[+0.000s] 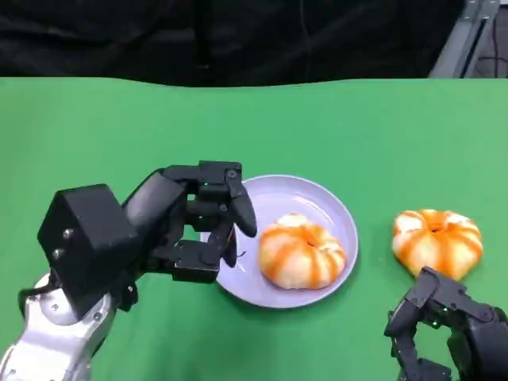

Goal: Grasp the bread from the table and place it into the plate.

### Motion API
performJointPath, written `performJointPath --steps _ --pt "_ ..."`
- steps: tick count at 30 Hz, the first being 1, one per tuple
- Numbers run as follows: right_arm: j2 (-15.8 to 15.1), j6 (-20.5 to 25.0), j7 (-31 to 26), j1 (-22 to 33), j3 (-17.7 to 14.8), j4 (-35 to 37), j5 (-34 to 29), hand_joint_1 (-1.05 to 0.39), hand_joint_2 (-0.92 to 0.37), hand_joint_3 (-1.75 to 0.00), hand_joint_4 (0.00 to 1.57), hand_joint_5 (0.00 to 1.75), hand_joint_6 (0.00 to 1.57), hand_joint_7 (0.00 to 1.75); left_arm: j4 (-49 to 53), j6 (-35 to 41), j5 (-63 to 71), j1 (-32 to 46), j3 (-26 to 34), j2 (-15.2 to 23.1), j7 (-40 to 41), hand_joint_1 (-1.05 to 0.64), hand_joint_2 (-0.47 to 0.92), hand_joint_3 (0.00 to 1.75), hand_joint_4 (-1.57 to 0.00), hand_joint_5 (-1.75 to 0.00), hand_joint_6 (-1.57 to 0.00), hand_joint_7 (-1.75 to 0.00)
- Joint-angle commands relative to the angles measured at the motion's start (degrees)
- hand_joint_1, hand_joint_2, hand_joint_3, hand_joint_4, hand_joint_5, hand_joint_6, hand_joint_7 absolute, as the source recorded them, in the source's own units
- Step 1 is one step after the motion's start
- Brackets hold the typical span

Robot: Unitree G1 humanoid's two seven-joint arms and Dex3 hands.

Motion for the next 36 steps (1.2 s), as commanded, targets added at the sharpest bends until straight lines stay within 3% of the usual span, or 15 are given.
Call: performJointPath --steps 1,18,20,22,31,36 --pt "-0.3 -0.5 -0.1 0.2 -0.2 0.3 0.8 -0.13 -0.58 -1.1 0.8 1.75 0.72 1.57 -1.4 1.4 -0.7 0.5 0.9 0.8 -1.0 0.08 0.42 1.47 -0.78 -1.75 -0.79 -1.56" --pt "-0.3 -0.5 -0.1 0.2 -0.2 0.3 0.8 -0.13 -0.58 -1.11 0.8 1.75 0.72 1.56 -1.6 1.8 -0.4 0.5 1.1 0.5 -1.3 0.08 0.42 1.48 -0.78 -1.75 -0.79 -1.56" --pt "-0.6 0.2 0.2 0.4 -0.5 -0.1 1.3 -0.13 -0.57 -1.1 0.8 1.75 0.72 1.57 -9.1 6.7 -17.1 16.3 9.7 1.5 -7.0 0.11 0.51 1.55 -0.92 -1.75 -0.84 -1.67" --pt "-0.7 0.6 0.3 0.5 -0.7 -0.3 1.4 -0.14 -0.57 -1.1 0.8 1.75 0.72 1.57 -12.8 9.4 -25.1 23.4 13.7 2.3 -9.3 0.13 0.56 1.6 -1.01 -1.75 -0.86 -1.73" --pt "-0.8 0.3 0.6 0.4 -0.7 -0.1 1.8 -0.14 -0.58 -1.09 0.81 1.75 0.71 1.57 -14.9 12.5 -29.0 26.3 15.3 3.4 -8.8 0.13 0.57 1.62 -1.03 -1.75 -0.86 -1.75" --pt "-1.1 -0.3 1.0 0.4 -0.8 0.3 2.3 -0.13 -0.58 -1.1 0.82 1.75 0.72 1.58 -15.5 13.9 -30.5 29.2 16.3 3.3 -8.3 0.19 0.56 1.74 -1.1 -1.75 -0.92 -1.75"
